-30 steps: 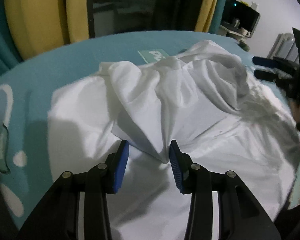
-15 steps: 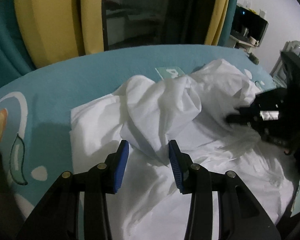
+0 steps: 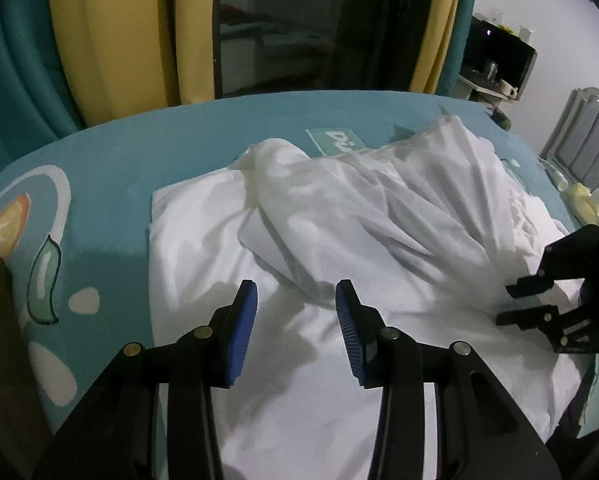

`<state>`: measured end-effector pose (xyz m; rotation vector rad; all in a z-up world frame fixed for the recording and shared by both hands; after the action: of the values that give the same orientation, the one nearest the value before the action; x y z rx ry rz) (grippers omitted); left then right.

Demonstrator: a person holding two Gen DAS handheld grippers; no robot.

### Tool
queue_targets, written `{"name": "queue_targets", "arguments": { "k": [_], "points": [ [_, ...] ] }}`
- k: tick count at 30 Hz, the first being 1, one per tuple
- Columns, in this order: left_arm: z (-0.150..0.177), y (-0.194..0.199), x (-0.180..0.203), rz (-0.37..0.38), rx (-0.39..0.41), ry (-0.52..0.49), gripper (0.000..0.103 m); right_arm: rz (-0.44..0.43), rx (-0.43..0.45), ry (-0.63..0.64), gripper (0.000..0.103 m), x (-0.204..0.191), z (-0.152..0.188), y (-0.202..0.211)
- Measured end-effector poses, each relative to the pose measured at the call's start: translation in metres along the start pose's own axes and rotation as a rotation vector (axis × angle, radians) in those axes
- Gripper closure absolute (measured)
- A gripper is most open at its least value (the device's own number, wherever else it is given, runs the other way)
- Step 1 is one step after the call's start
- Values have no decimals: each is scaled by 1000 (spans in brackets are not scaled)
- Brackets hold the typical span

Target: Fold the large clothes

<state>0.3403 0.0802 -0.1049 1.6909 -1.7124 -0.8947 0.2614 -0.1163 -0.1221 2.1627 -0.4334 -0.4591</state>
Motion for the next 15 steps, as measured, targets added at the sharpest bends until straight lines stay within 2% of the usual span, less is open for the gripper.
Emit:
{"name": "queue_targets", "arguments": {
  "k": [3,5,7,9,15],
  "points": [
    [12,17,-2,-11,23,16,60,21,26,-41,80,-2,9,12],
    [21,28,-7,-22,34,44,60,41,51,-60,69,-4,13,24],
    [32,42,-16,-44,45,82,60,61,73,-67,51,-6,16,34],
    [46,57,-27,-69,58,129,60,80,95,-77,45,-8,22,43],
    [89,91,-57,-137,84,220,60,154,137,-123,44,-10,41,70]
  ]
}}
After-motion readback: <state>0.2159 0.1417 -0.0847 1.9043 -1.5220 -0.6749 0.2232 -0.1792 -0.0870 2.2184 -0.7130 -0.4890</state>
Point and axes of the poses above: each gripper's, at about its wrist camera, not at the fingertips, and y roughly against the way its jaws point, x to its right, z to its underside, the point moved 7 cm from there along -y, roughly the way its jaws point, and after that the axes turned 11 degrees about -z, right-handed, at the moved point
